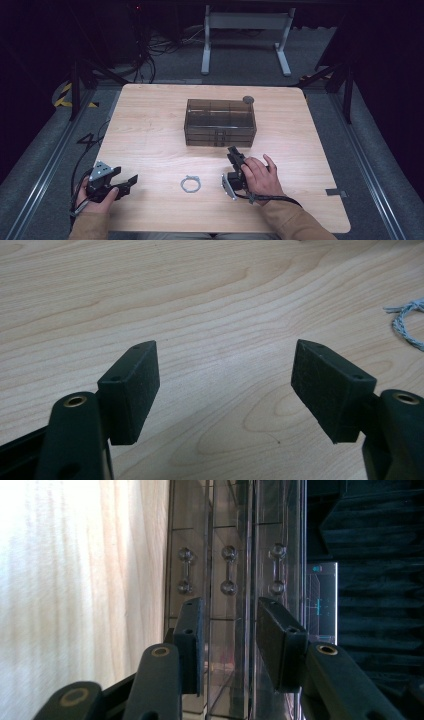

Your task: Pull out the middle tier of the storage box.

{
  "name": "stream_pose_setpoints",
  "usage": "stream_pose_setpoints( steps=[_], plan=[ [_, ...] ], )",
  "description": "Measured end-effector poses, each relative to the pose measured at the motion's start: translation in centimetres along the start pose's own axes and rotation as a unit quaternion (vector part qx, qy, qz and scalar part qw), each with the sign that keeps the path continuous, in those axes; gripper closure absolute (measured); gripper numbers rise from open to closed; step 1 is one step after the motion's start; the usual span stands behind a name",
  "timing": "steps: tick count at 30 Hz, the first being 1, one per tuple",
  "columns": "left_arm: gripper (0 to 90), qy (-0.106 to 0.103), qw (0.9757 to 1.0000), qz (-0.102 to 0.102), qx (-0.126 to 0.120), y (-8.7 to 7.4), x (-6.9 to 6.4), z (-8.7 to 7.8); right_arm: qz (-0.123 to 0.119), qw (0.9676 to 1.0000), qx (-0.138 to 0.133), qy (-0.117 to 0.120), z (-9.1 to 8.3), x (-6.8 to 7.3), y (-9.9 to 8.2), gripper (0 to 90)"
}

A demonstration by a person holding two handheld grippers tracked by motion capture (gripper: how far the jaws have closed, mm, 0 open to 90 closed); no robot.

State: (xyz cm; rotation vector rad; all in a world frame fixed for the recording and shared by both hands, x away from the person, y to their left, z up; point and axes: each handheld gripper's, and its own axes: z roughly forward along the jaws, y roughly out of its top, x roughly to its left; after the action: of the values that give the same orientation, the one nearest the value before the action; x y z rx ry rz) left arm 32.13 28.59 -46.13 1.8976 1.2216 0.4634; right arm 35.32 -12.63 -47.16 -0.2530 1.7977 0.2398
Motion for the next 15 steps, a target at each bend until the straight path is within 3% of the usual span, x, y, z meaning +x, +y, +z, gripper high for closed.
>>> stream_pose_setpoints(
  steps=[15],
  plan=[
    [28.3,-0.005,1.0,0.004,0.001,0.2,-0.1,0.3,-0.001,0.9995,0.025,-0.018,2.1,0.6,0.7,66.1]
  ],
)
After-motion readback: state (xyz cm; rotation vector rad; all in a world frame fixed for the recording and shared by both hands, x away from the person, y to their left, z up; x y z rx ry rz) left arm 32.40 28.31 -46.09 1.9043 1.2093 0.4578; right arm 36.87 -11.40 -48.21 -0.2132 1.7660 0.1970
